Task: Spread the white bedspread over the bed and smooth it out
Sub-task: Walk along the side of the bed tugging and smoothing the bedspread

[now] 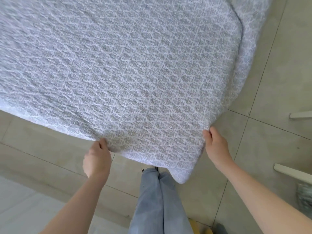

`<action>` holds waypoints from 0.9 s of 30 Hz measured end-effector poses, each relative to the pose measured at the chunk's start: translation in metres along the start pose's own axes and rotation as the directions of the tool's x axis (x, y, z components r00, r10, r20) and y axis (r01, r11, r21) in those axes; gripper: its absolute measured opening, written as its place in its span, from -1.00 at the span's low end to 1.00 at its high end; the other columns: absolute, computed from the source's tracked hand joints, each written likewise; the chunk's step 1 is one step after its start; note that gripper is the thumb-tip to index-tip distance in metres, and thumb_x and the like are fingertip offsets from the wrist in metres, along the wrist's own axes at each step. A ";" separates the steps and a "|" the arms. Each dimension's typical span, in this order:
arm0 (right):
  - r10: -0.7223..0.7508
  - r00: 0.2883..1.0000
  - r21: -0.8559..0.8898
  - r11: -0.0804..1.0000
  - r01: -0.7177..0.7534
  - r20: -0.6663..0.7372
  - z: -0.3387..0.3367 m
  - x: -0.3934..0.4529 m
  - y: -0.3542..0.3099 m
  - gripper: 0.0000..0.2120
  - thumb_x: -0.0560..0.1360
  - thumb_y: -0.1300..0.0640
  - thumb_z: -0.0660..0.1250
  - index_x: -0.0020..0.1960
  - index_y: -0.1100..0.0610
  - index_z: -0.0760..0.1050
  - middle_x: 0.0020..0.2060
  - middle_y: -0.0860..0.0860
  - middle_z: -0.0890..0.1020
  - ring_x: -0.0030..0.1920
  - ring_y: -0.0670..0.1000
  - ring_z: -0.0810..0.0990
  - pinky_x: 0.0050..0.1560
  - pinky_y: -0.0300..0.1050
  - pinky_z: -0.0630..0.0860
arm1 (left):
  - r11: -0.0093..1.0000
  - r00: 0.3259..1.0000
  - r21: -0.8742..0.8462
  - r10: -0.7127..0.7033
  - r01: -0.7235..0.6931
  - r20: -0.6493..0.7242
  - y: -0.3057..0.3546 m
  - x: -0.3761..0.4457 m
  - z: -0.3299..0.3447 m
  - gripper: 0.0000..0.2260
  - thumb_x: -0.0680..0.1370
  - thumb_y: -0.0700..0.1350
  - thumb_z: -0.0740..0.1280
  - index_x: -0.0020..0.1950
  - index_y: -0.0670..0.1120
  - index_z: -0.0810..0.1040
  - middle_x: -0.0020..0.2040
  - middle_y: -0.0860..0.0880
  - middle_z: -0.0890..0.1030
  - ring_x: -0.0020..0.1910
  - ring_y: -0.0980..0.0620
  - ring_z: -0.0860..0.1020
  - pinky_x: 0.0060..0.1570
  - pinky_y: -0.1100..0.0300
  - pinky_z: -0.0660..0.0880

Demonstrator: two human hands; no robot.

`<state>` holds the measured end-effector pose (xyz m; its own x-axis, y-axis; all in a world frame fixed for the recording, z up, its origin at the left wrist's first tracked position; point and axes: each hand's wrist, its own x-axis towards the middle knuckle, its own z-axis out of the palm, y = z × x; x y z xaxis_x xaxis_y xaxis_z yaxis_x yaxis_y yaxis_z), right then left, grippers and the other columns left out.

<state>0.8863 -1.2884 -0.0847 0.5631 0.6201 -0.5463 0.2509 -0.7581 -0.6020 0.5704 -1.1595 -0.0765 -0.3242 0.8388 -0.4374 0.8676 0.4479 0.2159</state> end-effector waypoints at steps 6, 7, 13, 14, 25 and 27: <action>0.102 0.994 -0.032 0.994 -0.103 -0.031 0.001 -0.004 -0.011 -0.74 0.64 0.00 0.14 -0.15 0.12 0.40 -0.33 0.05 0.51 -0.33 0.07 0.45 -0.32 -0.05 0.33 | 0.983 0.981 0.156 0.118 -0.094 -0.154 0.029 0.062 -0.038 -0.38 0.40 -0.21 0.41 0.41 -0.08 0.24 0.32 -0.19 0.34 0.27 -0.20 0.34 0.25 -0.14 0.26; 0.114 0.993 -0.031 0.993 -0.116 -0.042 0.000 -0.004 -0.014 -0.76 0.63 0.00 0.16 -0.12 0.12 0.42 -0.29 0.05 0.54 -0.29 0.08 0.49 -0.29 -0.06 0.36 | 0.972 0.967 0.162 0.197 -0.171 -0.161 0.038 0.082 -0.044 -0.33 0.42 -0.25 0.36 0.48 -0.06 0.19 0.41 -0.16 0.31 0.35 -0.19 0.30 0.32 -0.17 0.22; 0.098 0.947 -0.036 0.993 -0.114 -0.306 -0.006 0.029 -0.037 -0.72 0.66 -0.03 0.08 -0.01 0.17 0.40 -0.30 0.07 0.54 -0.29 0.08 0.52 -0.33 -0.05 0.35 | 0.859 0.895 0.251 0.436 -0.445 0.095 0.103 0.191 -0.048 -0.47 0.68 0.16 -0.10 0.60 0.17 -0.26 0.62 0.06 -0.27 0.58 -0.10 -0.29 0.54 -0.25 -0.18; 0.086 0.938 -0.040 0.994 -0.106 -0.337 -0.006 0.038 -0.042 -0.72 0.66 -0.02 0.06 0.00 0.18 0.39 -0.30 0.07 0.54 -0.30 0.09 0.51 -0.34 -0.05 0.33 | 0.856 0.887 0.232 0.449 -0.462 0.106 0.116 0.194 -0.043 -0.46 0.67 0.23 -0.15 0.59 0.20 -0.28 0.61 0.06 -0.29 0.57 -0.12 -0.32 0.52 -0.28 -0.19; 0.290 0.870 0.173 0.955 -0.240 -0.399 -0.067 0.167 -0.049 -0.64 0.60 -0.09 0.08 0.07 0.22 0.39 -0.13 0.13 0.45 -0.09 0.17 0.46 -0.07 0.03 0.37 | 0.350 0.429 0.275 0.844 -0.895 0.322 0.233 0.010 0.092 -0.35 0.63 0.32 -0.22 0.61 0.03 -0.31 0.61 -0.04 -0.32 0.54 -0.30 -0.36 0.43 -0.40 -0.22; 0.368 0.861 0.246 0.923 -0.294 -0.351 -0.092 0.208 -0.024 -0.49 0.38 -0.32 0.07 -0.14 0.15 0.38 -0.18 0.16 0.48 -0.09 0.26 0.57 0.03 0.30 0.52 | 0.199 0.291 0.252 0.864 -0.947 0.410 0.247 -0.034 0.113 -0.37 0.64 0.30 -0.18 0.62 0.07 -0.27 0.61 -0.03 -0.32 0.53 -0.32 -0.38 0.43 -0.42 -0.20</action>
<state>1.0698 -1.1596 -0.1302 0.8534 0.1843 -0.4875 -0.1279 -0.8327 -0.5388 0.8383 -1.1124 -0.1067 0.8105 0.5040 -0.2985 0.5746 -0.7832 0.2377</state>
